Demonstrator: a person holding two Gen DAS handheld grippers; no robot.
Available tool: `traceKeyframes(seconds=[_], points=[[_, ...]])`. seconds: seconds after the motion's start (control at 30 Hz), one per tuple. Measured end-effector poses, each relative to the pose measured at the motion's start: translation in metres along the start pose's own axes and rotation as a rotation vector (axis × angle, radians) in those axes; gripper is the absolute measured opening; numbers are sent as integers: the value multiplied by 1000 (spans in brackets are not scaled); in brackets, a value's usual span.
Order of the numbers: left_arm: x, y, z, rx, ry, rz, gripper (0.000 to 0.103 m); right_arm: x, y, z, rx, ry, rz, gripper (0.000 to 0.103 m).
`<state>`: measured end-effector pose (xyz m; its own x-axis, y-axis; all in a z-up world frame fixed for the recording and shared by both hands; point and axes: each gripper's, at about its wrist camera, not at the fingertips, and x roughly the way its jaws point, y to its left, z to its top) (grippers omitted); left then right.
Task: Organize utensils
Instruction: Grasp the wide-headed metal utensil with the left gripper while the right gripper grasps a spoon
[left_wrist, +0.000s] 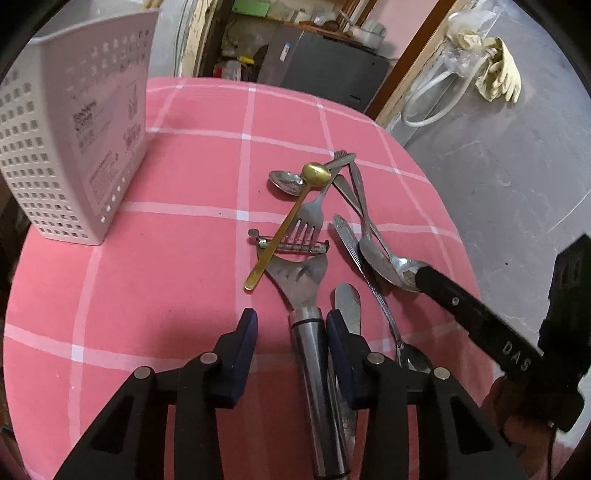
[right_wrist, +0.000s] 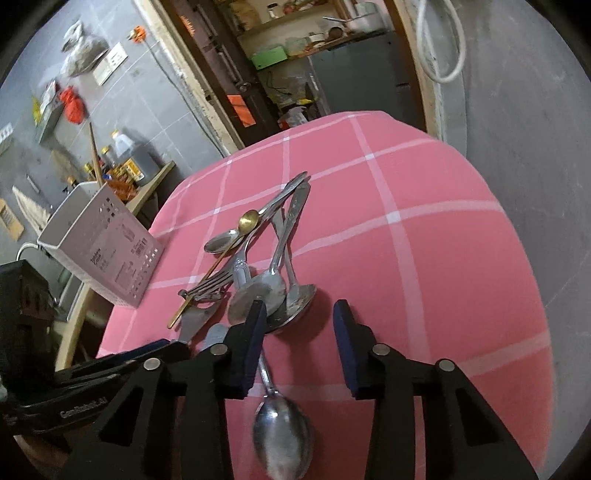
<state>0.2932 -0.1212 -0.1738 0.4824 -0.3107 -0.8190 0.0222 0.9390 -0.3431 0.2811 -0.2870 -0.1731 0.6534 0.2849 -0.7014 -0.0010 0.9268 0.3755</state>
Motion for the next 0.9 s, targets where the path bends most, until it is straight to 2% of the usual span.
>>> traceKeyframes(seconds=[0.17,0.23,0.37,0.7,0.9], points=[[12,-5,12,20,84,-1,31,4,1,-3,86,-20,3,19],[14,-8,16,35,112,-4,22,2,2,-5,113,-34,-9,16],[18,-8,20,17,139,-28,18,-9,5,-5,131,-81,-85,9],[-2,-1,12,-19,138,-102,17,-51,0,11,93,-185,-262,5],[-29,-6,2,-4,57,-148,17,-77,9,21,50,-260,-324,4]])
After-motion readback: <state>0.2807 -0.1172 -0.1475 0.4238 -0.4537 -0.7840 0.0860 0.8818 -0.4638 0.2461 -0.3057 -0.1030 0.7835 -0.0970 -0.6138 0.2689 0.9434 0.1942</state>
